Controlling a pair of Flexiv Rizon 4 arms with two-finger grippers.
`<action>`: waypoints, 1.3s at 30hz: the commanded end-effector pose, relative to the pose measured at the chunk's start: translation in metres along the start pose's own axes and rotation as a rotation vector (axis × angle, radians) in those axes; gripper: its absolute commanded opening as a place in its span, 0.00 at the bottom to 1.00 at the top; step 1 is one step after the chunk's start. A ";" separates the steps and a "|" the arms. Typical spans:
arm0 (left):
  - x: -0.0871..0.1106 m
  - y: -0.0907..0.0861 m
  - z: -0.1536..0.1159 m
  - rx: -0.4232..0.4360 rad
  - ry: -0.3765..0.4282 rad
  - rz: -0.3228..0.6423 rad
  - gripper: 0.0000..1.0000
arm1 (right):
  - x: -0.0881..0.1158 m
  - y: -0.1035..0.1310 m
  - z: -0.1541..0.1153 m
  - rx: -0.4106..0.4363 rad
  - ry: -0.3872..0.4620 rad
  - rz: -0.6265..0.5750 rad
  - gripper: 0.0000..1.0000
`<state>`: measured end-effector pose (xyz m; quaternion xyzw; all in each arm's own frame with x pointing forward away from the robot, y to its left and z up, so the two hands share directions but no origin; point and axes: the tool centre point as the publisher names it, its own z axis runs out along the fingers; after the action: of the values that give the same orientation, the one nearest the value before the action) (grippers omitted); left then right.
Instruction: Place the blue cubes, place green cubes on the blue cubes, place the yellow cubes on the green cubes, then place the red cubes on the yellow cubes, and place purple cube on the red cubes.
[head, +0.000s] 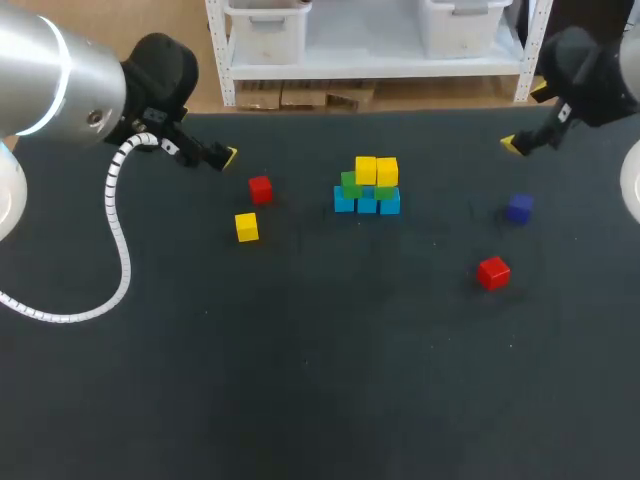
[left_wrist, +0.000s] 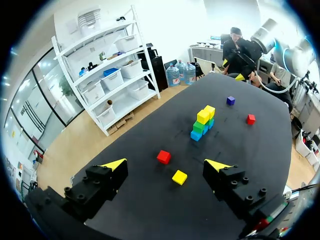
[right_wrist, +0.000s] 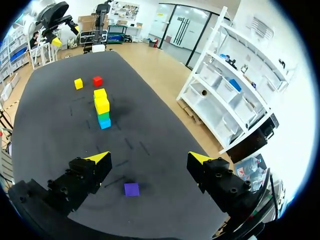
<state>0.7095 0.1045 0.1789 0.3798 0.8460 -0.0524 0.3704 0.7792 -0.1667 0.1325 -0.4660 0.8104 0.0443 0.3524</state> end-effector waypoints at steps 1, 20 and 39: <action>0.000 0.001 0.001 0.002 -0.001 0.001 1.00 | 0.000 0.001 0.000 0.004 0.001 0.001 1.00; 0.003 -0.031 -0.027 0.129 0.409 0.359 1.00 | 0.000 0.001 0.000 0.004 0.001 0.001 1.00; 0.059 -0.053 0.064 0.296 0.594 0.401 1.00 | 0.000 0.001 0.000 0.004 0.001 0.001 1.00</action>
<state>0.6711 0.0873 0.0965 0.5851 0.8044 0.0242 0.0999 0.7792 -0.1666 0.1321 -0.4661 0.8101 0.0447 0.3530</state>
